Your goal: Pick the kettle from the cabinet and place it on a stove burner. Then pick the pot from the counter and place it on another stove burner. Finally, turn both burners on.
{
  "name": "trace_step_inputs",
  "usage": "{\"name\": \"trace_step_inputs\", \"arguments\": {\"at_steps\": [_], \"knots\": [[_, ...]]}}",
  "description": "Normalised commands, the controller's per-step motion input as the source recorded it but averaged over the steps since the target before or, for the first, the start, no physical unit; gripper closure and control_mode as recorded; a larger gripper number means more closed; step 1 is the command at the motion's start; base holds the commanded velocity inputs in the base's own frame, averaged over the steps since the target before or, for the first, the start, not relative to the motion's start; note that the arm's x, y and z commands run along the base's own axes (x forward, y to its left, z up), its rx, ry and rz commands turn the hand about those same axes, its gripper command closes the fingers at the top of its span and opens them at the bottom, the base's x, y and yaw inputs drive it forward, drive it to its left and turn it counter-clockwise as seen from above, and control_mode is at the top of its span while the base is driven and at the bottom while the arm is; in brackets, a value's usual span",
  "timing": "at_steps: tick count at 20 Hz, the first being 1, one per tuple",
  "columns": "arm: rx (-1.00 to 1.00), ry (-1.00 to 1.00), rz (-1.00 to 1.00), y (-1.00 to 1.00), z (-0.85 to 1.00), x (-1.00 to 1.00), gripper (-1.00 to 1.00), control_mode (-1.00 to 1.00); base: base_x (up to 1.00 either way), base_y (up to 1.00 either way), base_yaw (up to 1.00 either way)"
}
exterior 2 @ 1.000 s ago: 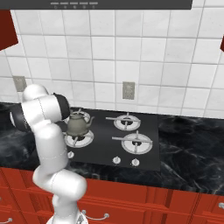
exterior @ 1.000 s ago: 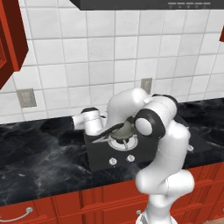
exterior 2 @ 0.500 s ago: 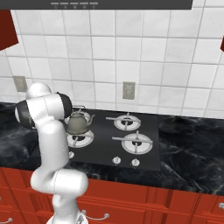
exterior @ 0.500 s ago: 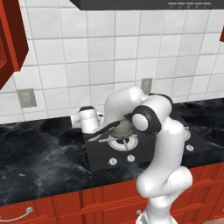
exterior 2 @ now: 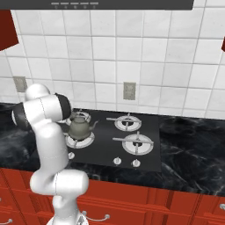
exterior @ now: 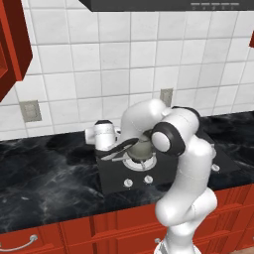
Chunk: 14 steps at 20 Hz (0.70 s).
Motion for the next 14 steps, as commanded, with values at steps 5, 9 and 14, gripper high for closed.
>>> {"name": "trace_step_inputs", "arguments": {"at_steps": [5, 9, 14], "knots": [[0.04, -0.14, -0.06, -0.09, -0.20, -0.31, -1.00, -1.00, 0.00, 0.00, 0.00], [0.02, -0.12, -0.05, 0.00, -0.16, -0.37, -1.00, -1.00, 0.00, 0.00, 0.00], [0.00, -0.07, -0.03, 0.02, -0.17, -0.44, -1.00, -1.00, 0.00, 0.00, 0.00]]}}
